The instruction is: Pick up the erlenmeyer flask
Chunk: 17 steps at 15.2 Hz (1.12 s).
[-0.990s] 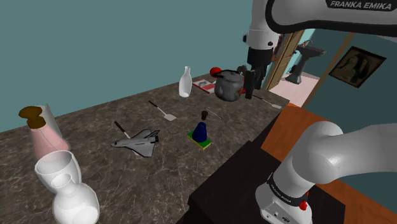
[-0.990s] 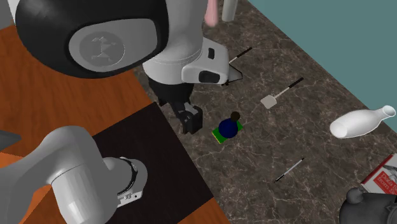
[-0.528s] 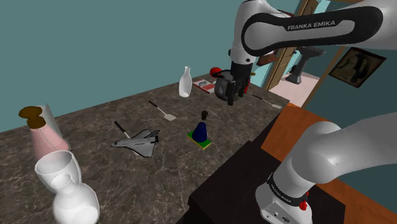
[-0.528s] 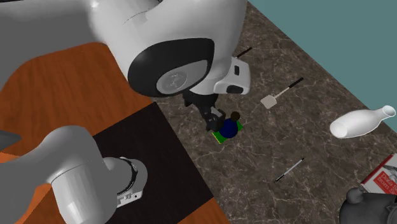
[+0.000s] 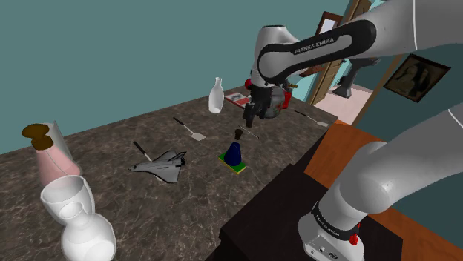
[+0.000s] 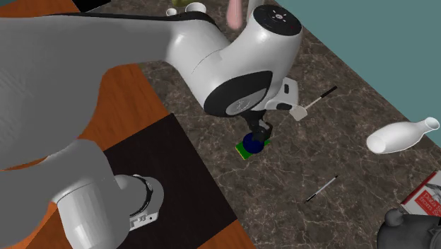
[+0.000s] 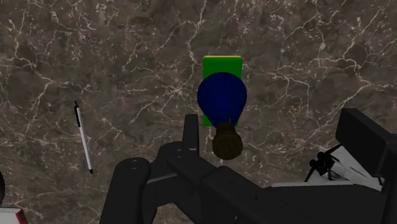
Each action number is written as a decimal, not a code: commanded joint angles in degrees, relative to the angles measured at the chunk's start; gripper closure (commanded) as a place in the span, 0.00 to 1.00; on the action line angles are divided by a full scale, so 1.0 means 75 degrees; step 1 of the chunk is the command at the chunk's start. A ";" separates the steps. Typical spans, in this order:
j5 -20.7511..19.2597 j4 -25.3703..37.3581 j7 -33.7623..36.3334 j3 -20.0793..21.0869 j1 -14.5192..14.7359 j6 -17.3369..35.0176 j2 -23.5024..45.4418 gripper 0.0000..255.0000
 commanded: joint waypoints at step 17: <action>0.0307 0.0570 -0.0099 -0.0206 -0.0066 0.3003 0.3095 0.00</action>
